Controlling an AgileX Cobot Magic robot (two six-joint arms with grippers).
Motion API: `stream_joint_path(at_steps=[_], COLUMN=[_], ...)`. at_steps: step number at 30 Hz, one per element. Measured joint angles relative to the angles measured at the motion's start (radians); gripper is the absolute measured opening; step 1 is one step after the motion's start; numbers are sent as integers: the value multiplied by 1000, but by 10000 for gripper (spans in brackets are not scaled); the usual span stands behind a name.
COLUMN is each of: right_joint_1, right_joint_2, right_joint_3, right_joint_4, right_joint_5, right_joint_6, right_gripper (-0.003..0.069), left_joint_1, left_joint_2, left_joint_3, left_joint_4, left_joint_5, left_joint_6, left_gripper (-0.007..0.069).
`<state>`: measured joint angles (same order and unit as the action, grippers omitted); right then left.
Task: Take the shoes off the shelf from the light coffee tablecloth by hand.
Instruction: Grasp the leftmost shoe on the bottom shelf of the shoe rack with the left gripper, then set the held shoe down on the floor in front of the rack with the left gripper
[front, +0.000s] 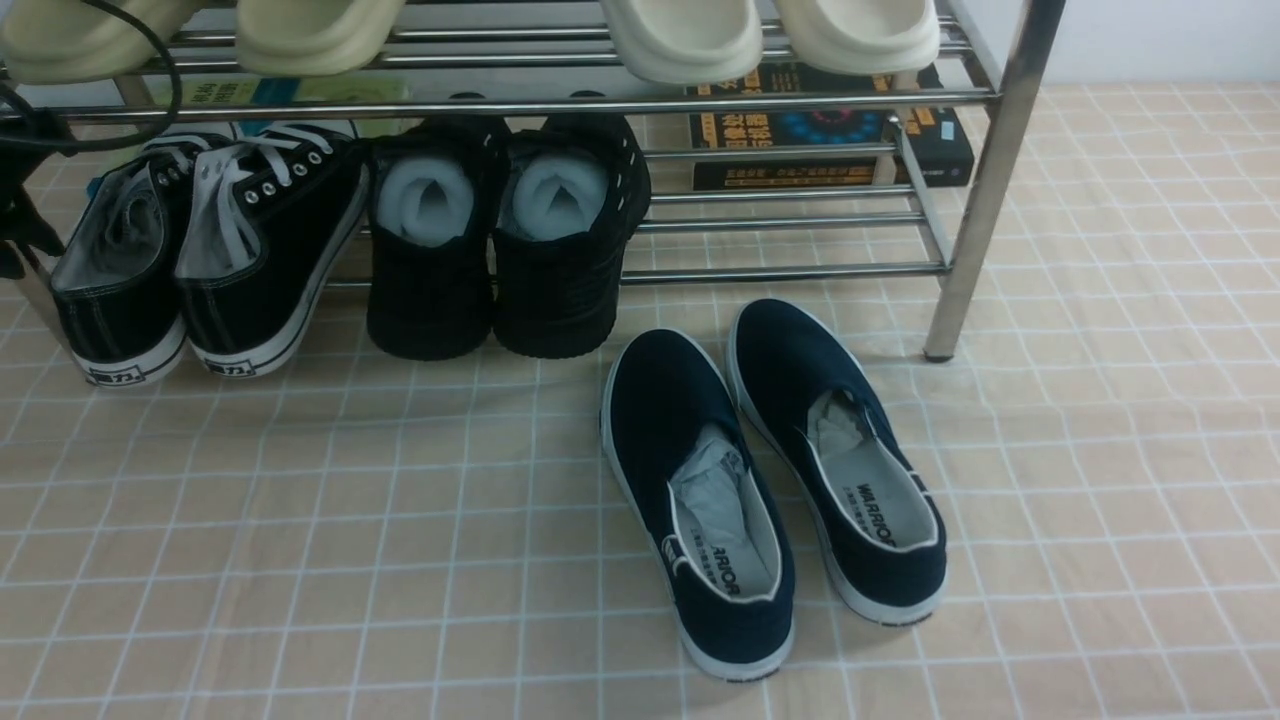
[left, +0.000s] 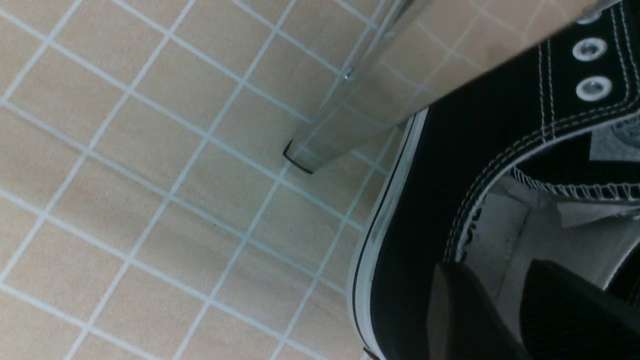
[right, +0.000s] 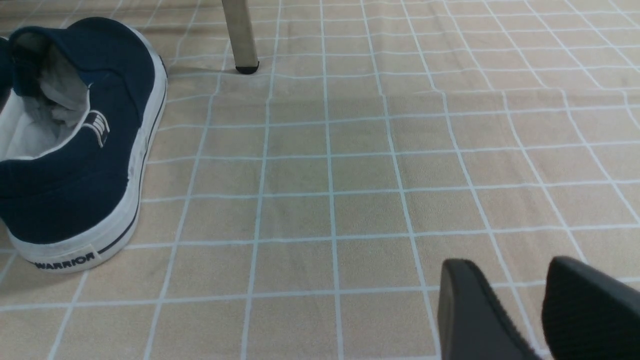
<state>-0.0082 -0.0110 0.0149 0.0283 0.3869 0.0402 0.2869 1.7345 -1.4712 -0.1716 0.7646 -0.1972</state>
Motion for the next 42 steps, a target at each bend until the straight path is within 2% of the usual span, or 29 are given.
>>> stream_joint_path(at_steps=[1,5,20,22,25,26,27,28,30,38,42], right_joint_1=[0,0,0,0,0,0,0,0,0,0,0], right_joint_2=[0,0,0,0,0,0,0,0,0,0,0], right_joint_3=[0,0,0,0,0,0,0,0,0,0,0], right_joint_4=[0,0,1,1,1,1,1,1,1,1,1], right_joint_5=[0,0,0,0,0,0,0,0,0,0,0], right_joint_6=[0,0,0,0,0,0,0,0,0,0,0], right_gripper=[240,240,240,240,240,240,240,240,240,240,240], left_joint_1=[0,0,0,-1,-1,-1,-1,-1,-1,0,2], left_joint_2=[8,32,111,117,119,119,119,120,120,23,-143], left_joint_3=[0,0,0,0,0,0,0,0,0,2,3], left_joint_4=[0,9,-41,-39,-13,-11,0,10,20,49,99], left_joint_5=[-7,-29,-73,-63,-57,-58,-54,-48,-37,95,163], left_joint_6=[0,0,2,1,4,4,4,4,11,42,34], left_gripper=[310,367,373,351,251,242,192,97,41,15,16])
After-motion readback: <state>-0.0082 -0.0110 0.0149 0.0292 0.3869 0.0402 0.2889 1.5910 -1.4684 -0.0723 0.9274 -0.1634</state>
